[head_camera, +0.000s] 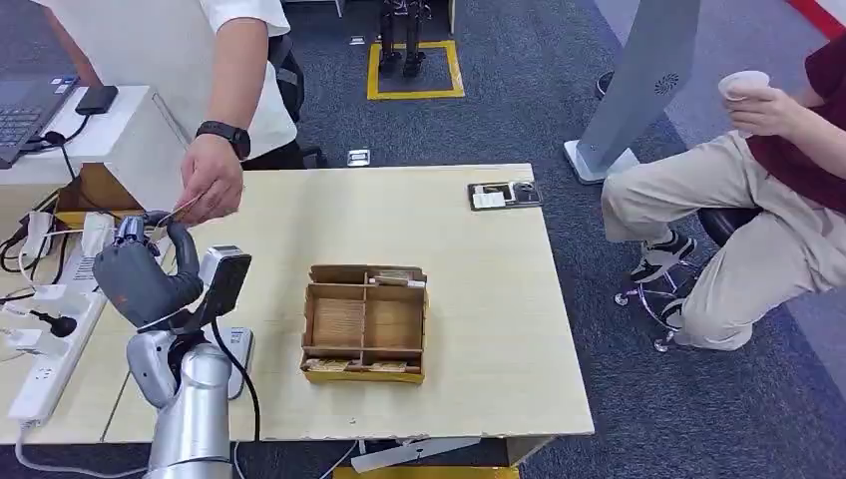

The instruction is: Pass the card to the sensor for recognition and then transmit it.

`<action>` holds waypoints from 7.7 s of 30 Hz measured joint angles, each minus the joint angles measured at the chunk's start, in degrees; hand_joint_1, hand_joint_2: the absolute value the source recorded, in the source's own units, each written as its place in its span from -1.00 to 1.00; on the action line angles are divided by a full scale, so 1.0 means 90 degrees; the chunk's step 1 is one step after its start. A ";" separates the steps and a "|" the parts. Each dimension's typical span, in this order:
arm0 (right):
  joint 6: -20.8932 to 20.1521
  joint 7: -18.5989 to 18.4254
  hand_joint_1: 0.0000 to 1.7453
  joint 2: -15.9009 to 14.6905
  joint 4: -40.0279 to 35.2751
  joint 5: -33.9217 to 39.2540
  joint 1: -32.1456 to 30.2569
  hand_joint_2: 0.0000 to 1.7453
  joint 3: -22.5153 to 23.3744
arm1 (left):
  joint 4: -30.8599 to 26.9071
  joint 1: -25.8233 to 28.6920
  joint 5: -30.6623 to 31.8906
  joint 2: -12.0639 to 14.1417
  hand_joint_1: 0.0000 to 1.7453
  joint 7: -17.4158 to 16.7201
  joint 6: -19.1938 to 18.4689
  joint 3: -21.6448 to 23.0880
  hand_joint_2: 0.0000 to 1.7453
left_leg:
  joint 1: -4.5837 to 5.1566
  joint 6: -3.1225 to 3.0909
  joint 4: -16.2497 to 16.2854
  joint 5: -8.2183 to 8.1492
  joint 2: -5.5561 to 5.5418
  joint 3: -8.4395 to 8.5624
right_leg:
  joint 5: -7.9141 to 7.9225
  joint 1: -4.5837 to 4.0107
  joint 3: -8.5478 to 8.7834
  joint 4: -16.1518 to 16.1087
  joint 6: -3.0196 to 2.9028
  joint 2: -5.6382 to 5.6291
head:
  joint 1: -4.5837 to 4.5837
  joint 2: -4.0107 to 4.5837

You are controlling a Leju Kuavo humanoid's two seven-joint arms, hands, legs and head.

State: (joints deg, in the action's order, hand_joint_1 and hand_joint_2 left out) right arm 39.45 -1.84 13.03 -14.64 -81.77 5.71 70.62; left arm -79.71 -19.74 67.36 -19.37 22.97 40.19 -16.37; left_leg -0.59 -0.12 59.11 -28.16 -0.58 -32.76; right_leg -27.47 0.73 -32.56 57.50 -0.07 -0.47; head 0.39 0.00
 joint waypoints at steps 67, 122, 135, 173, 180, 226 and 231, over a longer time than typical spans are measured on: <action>-0.0002 0.0418 -1.00 -0.0151 0.0012 0.0687 -0.0053 1.00 0.0068 | -0.1559 0.2489 -0.2567 0.1819 -1.00 0.1086 0.0000 0.3988 1.00 | 0.0000 -0.0003 -0.0001 -0.0008 0.0000 -0.0005 | -0.0004 0.0000 -0.0003 -0.0001 0.0002 0.0000 | 0.0002 0.0000; -0.0012 0.0321 -1.00 -0.0245 0.0017 0.0687 -0.0079 1.00 0.0012 | 0.1190 0.1750 0.0296 0.2803 1.00 -0.1292 -0.0151 0.5367 1.00 | 0.0000 -0.0003 -0.0001 -0.0008 0.0001 -0.0006 | -0.0004 0.0000 -0.0005 -0.0001 0.0002 -0.0001 | 0.0002 0.0000; -0.0017 0.0323 -1.00 -0.0245 0.0017 0.0738 -0.0082 1.00 0.0010 | 0.1265 0.1694 0.0648 0.2798 1.00 -0.1688 -0.0138 0.5367 1.00 | 0.0000 -0.0003 -0.0001 -0.0008 0.0001 -0.0006 | -0.0004 0.0000 -0.0005 -0.0001 0.0002 -0.0001 | 0.0002 0.0000; -0.0005 0.0197 -1.00 -0.0243 0.0087 0.0532 -0.0083 1.00 -0.0255 | -0.0321 0.1616 -0.0493 0.0767 1.00 0.1387 -0.0034 0.2861 1.00 | -0.0001 0.0000 0.0002 -0.0002 -0.0006 -0.0006 | -0.0001 0.0002 -0.0001 0.0000 0.0001 0.0011 | 0.0002 0.0000; 0.0002 0.0151 -1.00 -0.0243 0.0104 0.0512 -0.0078 1.00 -0.0335 | -0.0398 0.1105 -0.1173 0.0345 1.00 0.1219 -0.0036 0.2368 1.00 | -0.0001 0.0000 0.0001 -0.0001 -0.0006 -0.0007 | -0.0001 0.0000 -0.0002 0.0001 0.0001 0.0010 | 0.0000 0.0000; -0.0002 0.0027 -1.00 -0.0194 0.0168 0.0556 0.0015 1.00 -0.0624 | 0.1945 -0.0742 -0.0984 0.0452 -1.00 -0.0858 -0.0017 0.1634 1.00 | 0.0000 0.0000 0.0002 -0.0001 -0.0005 -0.0010 | -0.0001 0.0000 -0.0004 0.0001 0.0001 0.0008 | 0.0005 0.0000; -0.0002 0.0029 -1.00 -0.0194 0.0168 0.0573 0.0016 1.00 -0.0624 | 0.1843 -0.0692 -0.1020 0.0452 -1.00 -0.0814 -0.0017 0.1634 1.00 | 0.0000 0.0000 0.0002 -0.0001 -0.0006 -0.0010 | -0.0001 0.0000 -0.0003 0.0001 0.0001 0.0008 | 0.0005 0.0000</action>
State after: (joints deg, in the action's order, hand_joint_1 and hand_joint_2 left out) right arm 39.43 -1.57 11.28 -13.14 -76.61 5.85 65.00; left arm -63.12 -25.97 58.18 -15.30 15.65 40.04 -1.66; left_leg -0.59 -0.12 59.12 -28.16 -0.63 -32.85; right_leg -27.48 0.73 -32.59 57.51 -0.06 -0.40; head 0.44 0.00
